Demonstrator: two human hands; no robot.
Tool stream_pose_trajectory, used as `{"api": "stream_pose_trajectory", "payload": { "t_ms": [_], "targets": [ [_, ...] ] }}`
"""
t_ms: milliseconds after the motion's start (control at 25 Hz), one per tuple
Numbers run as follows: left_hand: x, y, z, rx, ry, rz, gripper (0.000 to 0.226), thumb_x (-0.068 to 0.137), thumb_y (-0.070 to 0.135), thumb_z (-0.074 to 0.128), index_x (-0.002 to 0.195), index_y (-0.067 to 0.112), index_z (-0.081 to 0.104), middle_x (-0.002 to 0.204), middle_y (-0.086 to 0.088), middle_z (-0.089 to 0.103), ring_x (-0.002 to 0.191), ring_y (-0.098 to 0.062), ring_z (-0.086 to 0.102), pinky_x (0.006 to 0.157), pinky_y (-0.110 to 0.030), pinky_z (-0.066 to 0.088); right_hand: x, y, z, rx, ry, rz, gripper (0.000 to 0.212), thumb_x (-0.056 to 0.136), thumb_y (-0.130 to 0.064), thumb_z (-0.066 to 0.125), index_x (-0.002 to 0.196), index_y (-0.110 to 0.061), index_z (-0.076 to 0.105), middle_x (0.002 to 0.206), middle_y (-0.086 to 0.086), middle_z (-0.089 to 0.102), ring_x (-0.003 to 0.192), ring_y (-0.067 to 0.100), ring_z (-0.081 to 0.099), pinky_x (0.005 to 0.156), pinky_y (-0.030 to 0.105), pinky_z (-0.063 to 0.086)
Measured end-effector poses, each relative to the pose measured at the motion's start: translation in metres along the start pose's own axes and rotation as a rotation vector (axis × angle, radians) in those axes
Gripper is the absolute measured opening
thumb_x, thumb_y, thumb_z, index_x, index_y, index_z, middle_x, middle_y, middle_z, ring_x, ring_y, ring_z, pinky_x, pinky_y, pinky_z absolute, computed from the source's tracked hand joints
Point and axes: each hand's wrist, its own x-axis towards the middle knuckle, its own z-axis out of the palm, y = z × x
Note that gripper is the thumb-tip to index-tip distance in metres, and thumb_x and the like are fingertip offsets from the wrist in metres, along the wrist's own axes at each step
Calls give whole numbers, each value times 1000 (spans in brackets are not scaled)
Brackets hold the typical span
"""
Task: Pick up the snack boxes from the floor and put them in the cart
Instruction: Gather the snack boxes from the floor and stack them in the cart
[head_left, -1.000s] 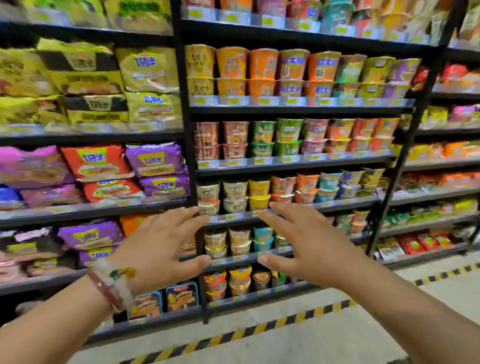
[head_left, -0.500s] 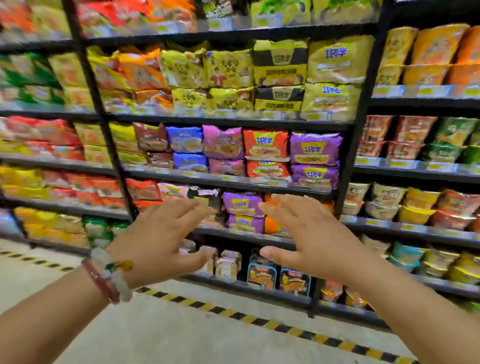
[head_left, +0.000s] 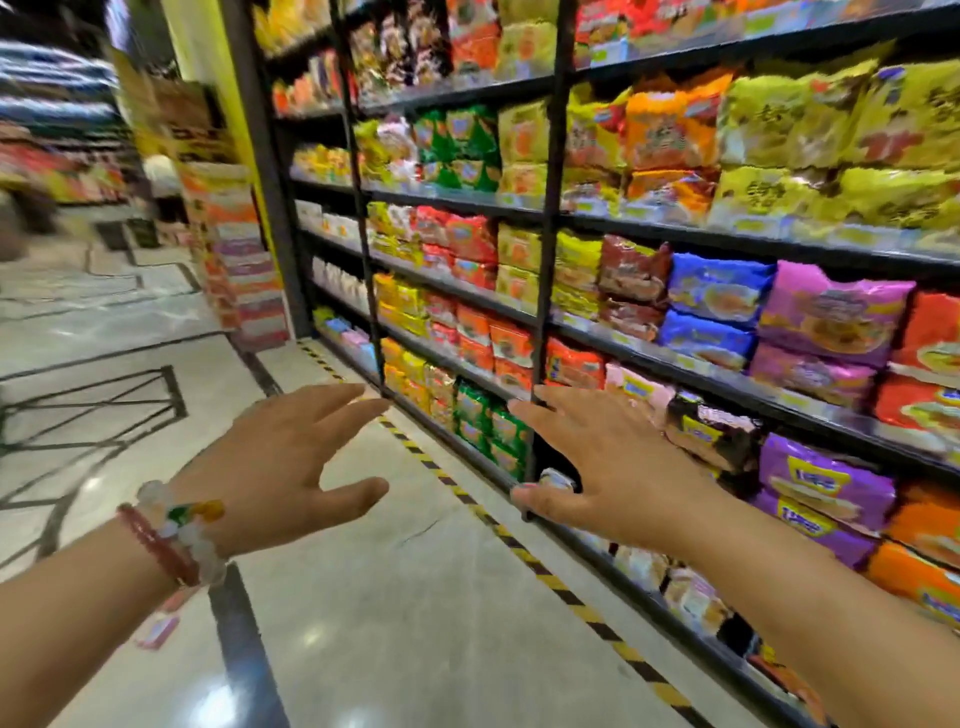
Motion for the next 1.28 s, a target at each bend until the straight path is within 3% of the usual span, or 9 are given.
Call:
{"api": "stream_pose_trajectory", "payload": {
  "t_ms": [160, 240, 320, 480, 600, 800, 960, 1080, 1280],
  "targets": [
    [-5, -54, 9, -9, -23, -187, 98, 72, 89, 11, 138, 27, 47, 142, -3, 47, 128, -26, 48, 101, -48, 41, 77, -8, 17, 37, -23, -141, 75, 86, -70, 34, 149, -44, 2, 159, -12, 2, 144, 9, 1, 116, 32, 3],
    [2, -81, 16, 4, -3, -249, 89, 75, 87, 14, 135, 31, 49, 137, -4, 53, 122, -26, 54, 97, -47, 44, 121, -6, 24, 57, -38, -187, 74, 87, -69, 35, 149, -45, 3, 159, -13, 1, 144, 10, 0, 116, 31, 4],
    [15, -105, 20, 9, -30, -319, 79, 75, 86, 16, 136, 41, 39, 136, -4, 54, 122, -26, 54, 98, -46, 44, 164, -2, 29, 59, -30, -242, 75, 86, -71, 34, 148, -46, 3, 159, -13, 1, 145, 12, 1, 116, 32, 5],
    [47, -155, 37, 54, -14, -413, 93, 71, 89, 18, 139, 32, 45, 142, -1, 47, 127, -24, 48, 103, -43, 38, 246, 7, 36, 41, -34, -328, 75, 86, -72, 32, 148, -47, -1, 159, -14, -1, 145, 11, -2, 116, 31, 5],
    [66, -189, 51, 75, -20, -484, 88, 71, 82, 29, 140, 30, 44, 145, -1, 44, 130, -23, 44, 104, -41, 35, 302, 11, 43, 21, -43, -388, 74, 85, -71, 31, 148, -47, -2, 159, -14, -1, 145, 11, -2, 115, 32, 9],
    [79, -247, 73, 120, -59, -548, 84, 76, 79, 30, 135, 24, 52, 137, -6, 53, 120, -28, 55, 95, -45, 44, 387, 2, 65, 56, -97, -443, 75, 85, -72, 29, 148, -47, -3, 159, -15, -4, 145, 9, -4, 116, 30, 4],
    [92, -302, 92, 48, -69, -608, 104, 62, 92, 15, 145, 32, 34, 152, 4, 31, 139, -19, 31, 108, -38, 27, 457, -17, 89, 57, -114, -474, 77, 80, -75, 24, 147, -48, -4, 159, -16, -4, 145, 8, -4, 116, 29, 1],
    [105, -362, 111, 44, -70, -600, 112, 58, 95, 2, 145, 33, 33, 153, 4, 30, 140, -19, 29, 110, -38, 25, 517, -38, 108, 69, -126, -471, 75, 84, -72, 28, 147, -48, -5, 158, -16, -5, 145, 8, -4, 116, 28, 2],
    [131, -478, 135, 54, -85, -594, 95, 66, 85, 20, 146, 35, 31, 153, 5, 31, 138, -19, 32, 108, -36, 26, 616, -84, 123, 59, -143, -446, 80, 76, -76, 17, 146, -48, -6, 158, -17, -4, 144, 7, -4, 115, 27, 2]
  ]
}}
